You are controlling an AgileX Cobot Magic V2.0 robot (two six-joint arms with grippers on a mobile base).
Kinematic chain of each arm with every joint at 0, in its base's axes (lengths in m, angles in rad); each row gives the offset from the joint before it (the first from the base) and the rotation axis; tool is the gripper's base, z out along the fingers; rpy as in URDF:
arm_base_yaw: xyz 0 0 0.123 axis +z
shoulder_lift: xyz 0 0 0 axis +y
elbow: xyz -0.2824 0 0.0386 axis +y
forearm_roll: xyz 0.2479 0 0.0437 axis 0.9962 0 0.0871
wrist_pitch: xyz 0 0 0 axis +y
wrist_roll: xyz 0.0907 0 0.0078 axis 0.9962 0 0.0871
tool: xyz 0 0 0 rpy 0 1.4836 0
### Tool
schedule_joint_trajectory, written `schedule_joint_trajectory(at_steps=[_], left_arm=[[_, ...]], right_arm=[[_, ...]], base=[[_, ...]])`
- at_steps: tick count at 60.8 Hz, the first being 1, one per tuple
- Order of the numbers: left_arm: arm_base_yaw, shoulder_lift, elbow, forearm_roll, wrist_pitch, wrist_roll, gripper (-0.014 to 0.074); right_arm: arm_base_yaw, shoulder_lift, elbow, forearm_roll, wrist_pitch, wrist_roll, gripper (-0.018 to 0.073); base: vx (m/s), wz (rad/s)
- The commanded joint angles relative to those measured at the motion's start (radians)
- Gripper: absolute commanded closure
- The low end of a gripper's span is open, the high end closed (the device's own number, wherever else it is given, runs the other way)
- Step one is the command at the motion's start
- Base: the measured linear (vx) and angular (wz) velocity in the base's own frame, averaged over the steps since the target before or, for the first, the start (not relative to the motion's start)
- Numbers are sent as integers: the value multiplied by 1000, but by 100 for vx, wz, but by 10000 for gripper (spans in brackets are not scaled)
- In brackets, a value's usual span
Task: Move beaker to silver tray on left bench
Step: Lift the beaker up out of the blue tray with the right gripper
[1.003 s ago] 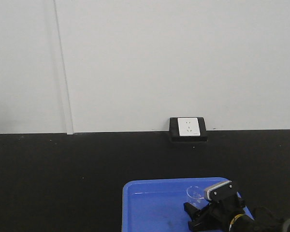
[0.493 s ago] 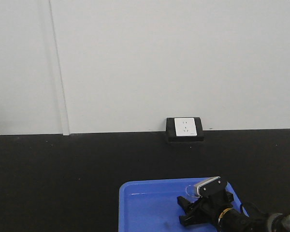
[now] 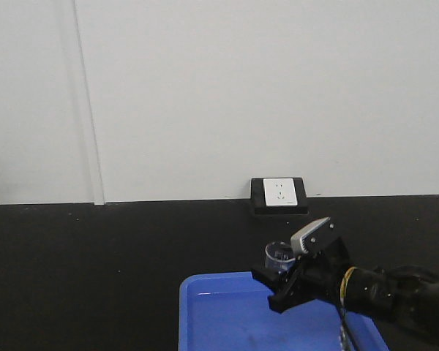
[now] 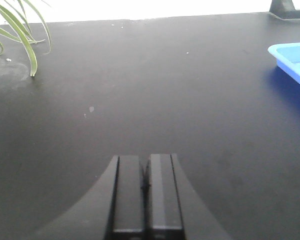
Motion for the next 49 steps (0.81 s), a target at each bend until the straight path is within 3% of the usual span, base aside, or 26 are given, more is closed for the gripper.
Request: schedule_joint_trajectory(at_steps=[1, 9, 24, 31, 49], left_arm=[[-3, -6, 20, -8, -79, -1, 595], [-3, -6, 20, -8, -79, -1, 595], [-3, -6, 20, -8, -79, -1, 595], [-3, -6, 20, -8, -79, -1, 595], [-3, -6, 20, -8, -79, -1, 595]], right_arm=[[2, -165, -24, -102, -71, 182, 575], [76, -314, -24, -224, -28, 305, 575], [349, -483, -25, -219, 250, 398, 575], [432, -510, -25, -219, 303, 399, 575], [467, -511, -25, -223, 315, 399, 573]], base=[[0, 0], [0, 0], [0, 0], [0, 0], [0, 0]])
